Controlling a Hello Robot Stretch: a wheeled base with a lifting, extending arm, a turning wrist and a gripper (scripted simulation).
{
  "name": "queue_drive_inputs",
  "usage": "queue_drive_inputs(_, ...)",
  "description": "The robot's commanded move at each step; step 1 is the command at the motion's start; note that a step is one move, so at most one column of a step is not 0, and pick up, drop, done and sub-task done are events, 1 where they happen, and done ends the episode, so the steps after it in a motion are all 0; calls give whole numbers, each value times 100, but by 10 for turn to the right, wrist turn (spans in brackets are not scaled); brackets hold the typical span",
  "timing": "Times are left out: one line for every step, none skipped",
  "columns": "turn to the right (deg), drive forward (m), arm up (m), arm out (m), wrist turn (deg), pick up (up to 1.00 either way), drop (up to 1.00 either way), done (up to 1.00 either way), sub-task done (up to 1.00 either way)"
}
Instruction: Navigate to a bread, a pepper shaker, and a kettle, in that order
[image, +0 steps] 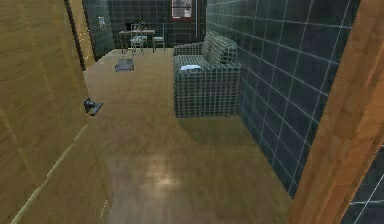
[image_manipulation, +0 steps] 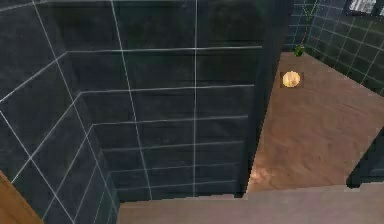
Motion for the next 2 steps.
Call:
queue_drive_inputs(0, 100, 0, 0, 0, 0, 0, 0, 0)
queue_drive_inputs(0, 50, 0, 0, 0, 0, 0, 0, 0)
